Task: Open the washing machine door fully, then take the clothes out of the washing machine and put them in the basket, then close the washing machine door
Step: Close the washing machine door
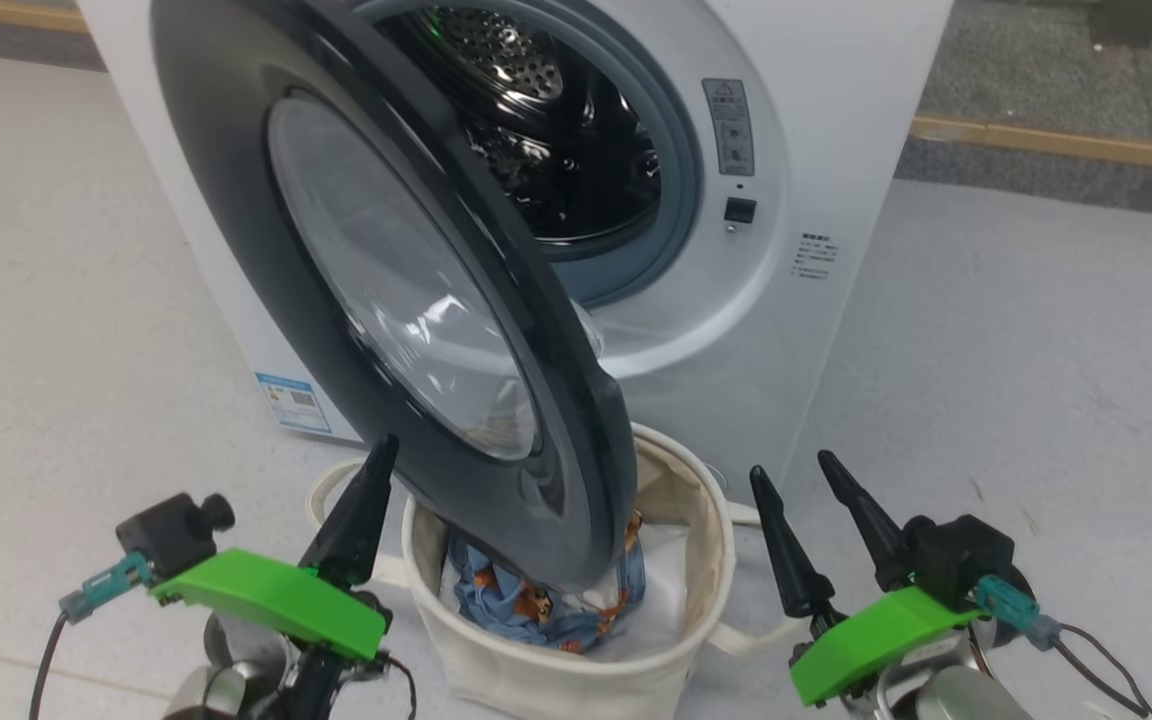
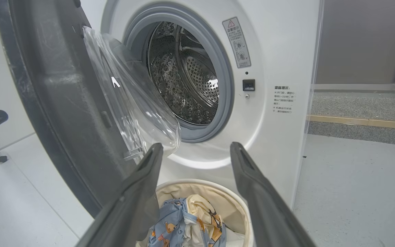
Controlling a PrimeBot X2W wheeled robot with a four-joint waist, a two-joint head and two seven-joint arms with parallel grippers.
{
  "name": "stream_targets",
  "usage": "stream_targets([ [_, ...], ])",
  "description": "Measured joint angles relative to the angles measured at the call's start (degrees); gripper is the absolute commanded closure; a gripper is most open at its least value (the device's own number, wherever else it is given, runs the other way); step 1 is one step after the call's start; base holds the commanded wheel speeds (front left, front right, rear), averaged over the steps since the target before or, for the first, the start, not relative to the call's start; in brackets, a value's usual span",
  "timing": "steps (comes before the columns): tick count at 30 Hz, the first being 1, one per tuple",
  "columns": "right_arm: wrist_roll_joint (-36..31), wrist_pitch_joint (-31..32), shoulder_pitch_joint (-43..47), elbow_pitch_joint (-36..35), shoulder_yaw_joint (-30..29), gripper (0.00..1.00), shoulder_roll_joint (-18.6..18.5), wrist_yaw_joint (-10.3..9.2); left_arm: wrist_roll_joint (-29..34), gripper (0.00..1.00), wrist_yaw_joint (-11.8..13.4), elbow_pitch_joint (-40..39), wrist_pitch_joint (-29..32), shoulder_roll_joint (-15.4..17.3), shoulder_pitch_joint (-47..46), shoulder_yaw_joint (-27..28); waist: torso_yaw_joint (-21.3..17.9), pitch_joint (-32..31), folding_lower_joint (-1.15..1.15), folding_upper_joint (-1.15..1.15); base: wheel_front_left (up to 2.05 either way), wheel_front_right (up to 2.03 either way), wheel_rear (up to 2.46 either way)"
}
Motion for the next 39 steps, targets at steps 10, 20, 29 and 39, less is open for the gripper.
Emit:
stream_targets([
  [10,0.0,0.0,0.0,0.0,0.1,0.0,0.1,-0.01,2.3,0.0,0.8,-1.7,-1.6,1.7,1.4,0.3,0.6,-1.2,0.0,0.0,0.0,0.0,0.0],
  [20,0.0,0.0,0.1,-0.9,-0.5,0.0,0.0,0.0,19.5,0.0,1.6,-4.6,-9.3,9.9,7.6,-2.9,1.0,-1.0,0.0,0.0,0.0,0.0,0.0],
  [29,0.0,0.0,0.2,-2.0,-0.6,0.0,0.0,0.0,22.4,0.0,2.9,-5.9,-11.9,11.3,10.9,-3.3,1.9,-1.5,0.0,0.0,0.0,0.0,0.0],
  [39,0.1,0.0,0.4,-15.4,0.1,1.0,-0.2,0.0,22.2,0.0,3.5,-6.3,-12.2,11.4,12.5,-3.1,2.4,-1.8,0.0,0.0,0.0,0.0,0.0],
])
